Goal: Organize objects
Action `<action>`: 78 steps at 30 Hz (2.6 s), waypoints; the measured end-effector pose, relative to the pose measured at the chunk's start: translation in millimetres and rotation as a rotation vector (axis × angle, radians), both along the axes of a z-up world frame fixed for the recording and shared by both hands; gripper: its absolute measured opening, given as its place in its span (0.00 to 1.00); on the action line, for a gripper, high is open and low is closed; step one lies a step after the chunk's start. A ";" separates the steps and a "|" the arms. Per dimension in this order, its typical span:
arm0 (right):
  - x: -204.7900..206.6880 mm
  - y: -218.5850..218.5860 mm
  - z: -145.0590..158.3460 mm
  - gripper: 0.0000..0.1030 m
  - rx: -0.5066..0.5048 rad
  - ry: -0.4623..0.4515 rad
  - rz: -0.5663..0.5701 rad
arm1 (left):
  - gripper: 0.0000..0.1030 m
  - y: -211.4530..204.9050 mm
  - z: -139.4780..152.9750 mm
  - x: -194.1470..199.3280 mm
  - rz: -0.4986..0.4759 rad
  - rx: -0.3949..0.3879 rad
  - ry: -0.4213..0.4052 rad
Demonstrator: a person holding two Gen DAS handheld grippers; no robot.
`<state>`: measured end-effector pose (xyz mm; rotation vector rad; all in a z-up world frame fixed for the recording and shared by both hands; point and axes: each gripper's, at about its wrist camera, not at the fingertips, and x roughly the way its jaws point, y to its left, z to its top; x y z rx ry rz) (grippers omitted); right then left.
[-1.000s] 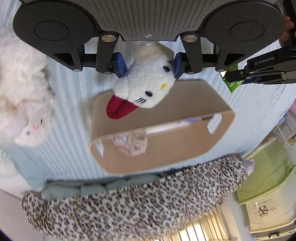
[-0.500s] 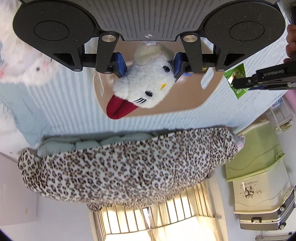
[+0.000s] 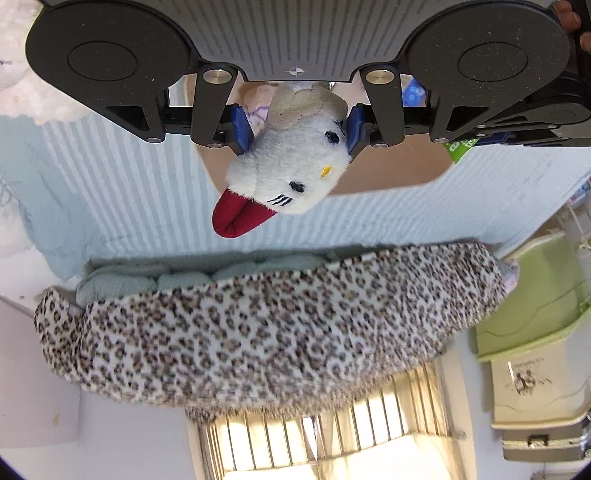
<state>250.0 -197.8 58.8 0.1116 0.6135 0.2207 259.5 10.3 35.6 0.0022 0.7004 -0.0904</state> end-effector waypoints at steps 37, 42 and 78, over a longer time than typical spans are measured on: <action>-9.4 11.1 -13.9 0.98 -0.108 0.077 0.006 | 0.85 -1.1 -13.3 -3.8 0.068 0.050 0.119; -26.3 5.6 -7.9 0.98 -0.105 0.063 -0.005 | 0.85 6.9 -3.9 -20.6 0.079 0.034 0.088; -181.3 -10.5 36.7 1.00 -0.100 -0.007 -0.014 | 0.84 14.5 52.7 -186.1 0.062 0.044 0.008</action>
